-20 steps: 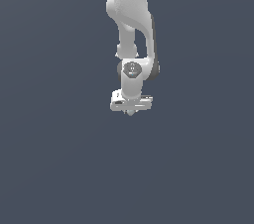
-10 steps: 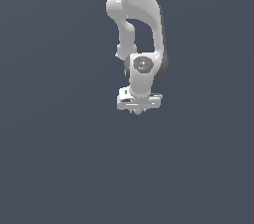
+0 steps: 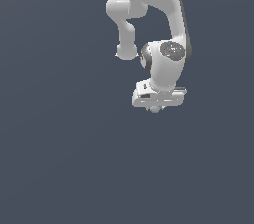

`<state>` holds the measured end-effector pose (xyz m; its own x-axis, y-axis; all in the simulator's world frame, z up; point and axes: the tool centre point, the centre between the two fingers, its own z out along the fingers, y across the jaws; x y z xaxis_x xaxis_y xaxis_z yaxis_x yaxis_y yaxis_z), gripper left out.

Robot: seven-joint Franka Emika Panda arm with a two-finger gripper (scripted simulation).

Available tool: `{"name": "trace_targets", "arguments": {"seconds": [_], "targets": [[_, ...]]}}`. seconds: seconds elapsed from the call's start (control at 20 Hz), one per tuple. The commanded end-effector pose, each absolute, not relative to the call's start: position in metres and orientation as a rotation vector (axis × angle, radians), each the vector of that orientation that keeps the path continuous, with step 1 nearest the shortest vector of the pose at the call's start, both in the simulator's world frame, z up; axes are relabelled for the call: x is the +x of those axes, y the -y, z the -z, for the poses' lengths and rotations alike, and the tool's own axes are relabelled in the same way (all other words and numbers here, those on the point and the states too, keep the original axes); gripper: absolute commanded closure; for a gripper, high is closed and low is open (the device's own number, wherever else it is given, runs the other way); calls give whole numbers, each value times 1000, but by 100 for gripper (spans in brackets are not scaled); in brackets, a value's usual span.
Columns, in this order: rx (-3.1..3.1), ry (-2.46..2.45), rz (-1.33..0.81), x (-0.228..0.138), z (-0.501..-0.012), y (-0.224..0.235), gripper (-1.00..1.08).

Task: Pick up the object and move it to a goal position.

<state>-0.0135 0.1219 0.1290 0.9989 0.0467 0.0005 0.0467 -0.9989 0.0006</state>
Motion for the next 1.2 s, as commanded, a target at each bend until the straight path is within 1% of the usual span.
{"name": "trace_targets", "arguments": {"seconds": [0.0, 0.3, 0.55, 0.85, 1.15], "targets": [[3140, -73, -1, -4, -149, -141, 108], [3140, -73, -1, 17, -191, -182, 108], [3141, -72, 0, 31, -216, -206, 108], [3141, -72, 0, 42, -233, -223, 108], [3141, -72, 0, 47, -240, -231, 108]]}}
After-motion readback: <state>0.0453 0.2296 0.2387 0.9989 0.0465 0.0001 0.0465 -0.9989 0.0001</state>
